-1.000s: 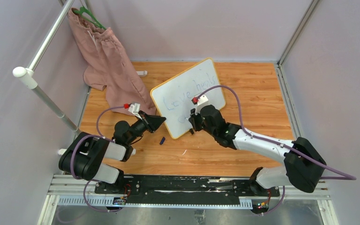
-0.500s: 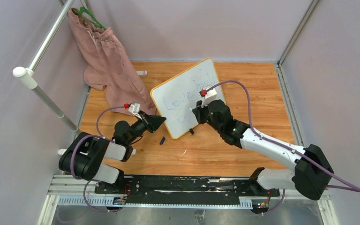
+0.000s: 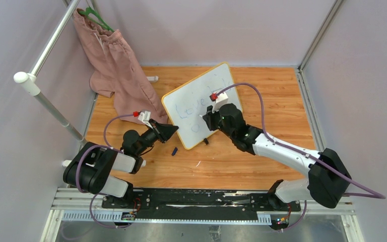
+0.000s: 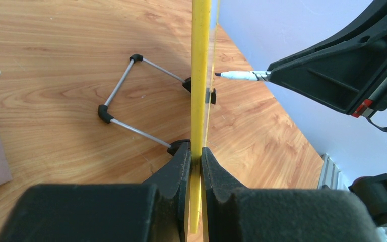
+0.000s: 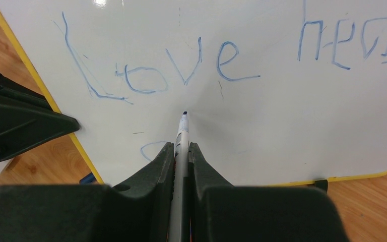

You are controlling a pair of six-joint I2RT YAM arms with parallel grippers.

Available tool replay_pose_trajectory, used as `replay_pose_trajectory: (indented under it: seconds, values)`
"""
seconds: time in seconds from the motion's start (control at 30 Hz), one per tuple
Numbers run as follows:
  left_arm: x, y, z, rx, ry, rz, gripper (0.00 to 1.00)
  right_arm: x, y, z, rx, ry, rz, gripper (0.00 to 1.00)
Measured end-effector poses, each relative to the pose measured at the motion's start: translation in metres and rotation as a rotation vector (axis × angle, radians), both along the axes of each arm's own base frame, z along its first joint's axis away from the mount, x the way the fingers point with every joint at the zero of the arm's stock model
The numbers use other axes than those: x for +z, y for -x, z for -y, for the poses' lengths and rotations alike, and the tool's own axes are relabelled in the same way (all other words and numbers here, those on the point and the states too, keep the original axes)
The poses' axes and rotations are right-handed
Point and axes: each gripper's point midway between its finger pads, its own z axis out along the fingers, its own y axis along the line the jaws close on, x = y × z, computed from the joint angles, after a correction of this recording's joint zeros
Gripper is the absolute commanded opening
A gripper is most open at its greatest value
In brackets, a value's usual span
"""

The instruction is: Write a sentence on the whiteboard

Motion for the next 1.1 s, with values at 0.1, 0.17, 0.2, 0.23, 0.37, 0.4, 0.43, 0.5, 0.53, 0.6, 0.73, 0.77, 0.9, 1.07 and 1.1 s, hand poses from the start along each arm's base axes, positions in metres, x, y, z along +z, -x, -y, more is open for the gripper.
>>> replay_pose_trajectory:
  seconds: [0.1,0.17,0.2,0.23,0.37,0.4,0.43,0.5,0.53,0.6,0.73,0.77,0.9,1.07,1.1]
  values:
    - [0.000,0.000,0.000,0.000,0.000,0.000,0.00,-0.005,0.000,-0.001,0.002,0.008,-0.008,0.00]
    - [0.000,0.000,0.000,0.000,0.000,0.000,0.00,-0.007,-0.001,-0.001,0.001,0.013,-0.013,0.00]
    - [0.000,0.000,0.000,0.000,0.000,0.000,0.00,-0.008,-0.001,-0.001,0.002,0.014,-0.015,0.00]
    - [0.000,0.000,0.000,0.000,0.000,0.000,0.00,-0.009,-0.001,-0.002,0.002,0.016,-0.017,0.00]
    - [0.000,0.000,0.000,0.000,0.000,0.000,0.00,-0.010,-0.001,-0.002,0.001,0.018,-0.018,0.00]
    - [0.000,0.000,0.000,0.000,0.000,0.000,0.00,-0.011,-0.001,-0.002,0.001,0.018,-0.019,0.00]
    - [0.000,0.000,0.000,0.000,0.000,-0.001,0.00,-0.011,-0.001,-0.002,0.001,0.017,-0.018,0.00]
    - [0.000,0.000,0.000,0.001,0.000,-0.001,0.00,-0.013,-0.001,-0.002,0.001,0.016,-0.019,0.00]
    - [0.000,0.000,0.000,0.001,0.000,-0.001,0.00,-0.014,-0.001,-0.001,0.000,0.015,-0.020,0.00]
    - [0.000,0.000,0.000,0.002,0.000,-0.001,0.00,-0.018,0.001,0.000,-0.001,0.015,-0.027,0.00]
    - [0.000,0.000,0.000,0.004,0.000,-0.002,0.00,-0.028,0.006,0.004,-0.007,0.016,-0.051,0.00]
    - [0.000,0.000,0.000,0.003,0.000,-0.002,0.00,-0.032,0.008,0.006,-0.008,0.018,-0.057,0.00]
    - [0.000,0.000,0.000,0.004,0.000,-0.002,0.00,-0.042,0.013,0.010,-0.010,0.023,-0.082,0.00]
    - [0.000,0.000,0.000,0.003,0.000,-0.002,0.00,-0.046,0.016,0.011,-0.010,0.023,-0.092,0.00]
    - [0.000,0.000,0.000,0.003,0.000,-0.002,0.00,-0.047,0.016,0.012,-0.010,0.024,-0.095,0.00]
